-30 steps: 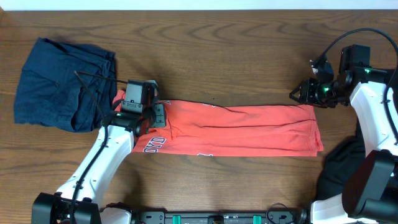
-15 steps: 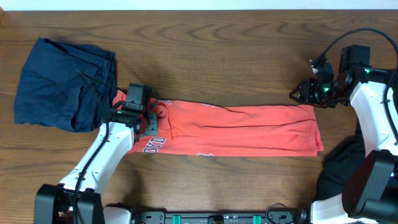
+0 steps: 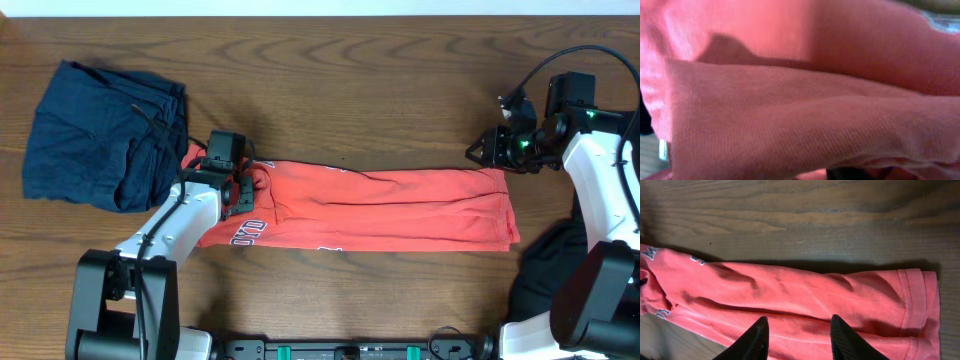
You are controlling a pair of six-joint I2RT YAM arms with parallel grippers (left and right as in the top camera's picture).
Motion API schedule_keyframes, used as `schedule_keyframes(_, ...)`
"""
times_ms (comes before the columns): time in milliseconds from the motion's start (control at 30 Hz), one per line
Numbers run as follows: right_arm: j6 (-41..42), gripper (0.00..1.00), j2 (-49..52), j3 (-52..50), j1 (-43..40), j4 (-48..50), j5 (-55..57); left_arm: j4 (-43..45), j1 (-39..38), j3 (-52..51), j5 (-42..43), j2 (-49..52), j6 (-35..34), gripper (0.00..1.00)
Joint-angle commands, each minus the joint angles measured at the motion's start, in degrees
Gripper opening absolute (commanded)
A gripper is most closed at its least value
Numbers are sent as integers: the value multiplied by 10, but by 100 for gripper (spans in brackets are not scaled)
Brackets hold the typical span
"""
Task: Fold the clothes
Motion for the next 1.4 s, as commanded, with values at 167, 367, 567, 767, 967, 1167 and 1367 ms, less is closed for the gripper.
schedule_keyframes(167,6,38,2,-1,5,-1,2,2,2,1,-1,-36,9,19)
schedule_keyframes(367,6,38,2,-1,5,-1,1,3,3,1,-11,-66,11,47)
schedule_keyframes(567,6,38,2,-1,5,-1,1,0,3,1,-11,-56,11,20)
schedule_keyframes(767,6,37,2,-1,5,-3,2,-16,3,1,-11,-56,11,6)
schedule_keyframes(967,5,36,2,-1,5,-5,2,-84,3,2,-11,-82,10,6)
schedule_keyframes(1167,6,37,2,-1,5,-5,2,-189,3,21,-11,-155,-10,6)
schedule_keyframes(1367,6,37,2,-1,5,-1,2,-169,3,17,-11,-185,-17,23)
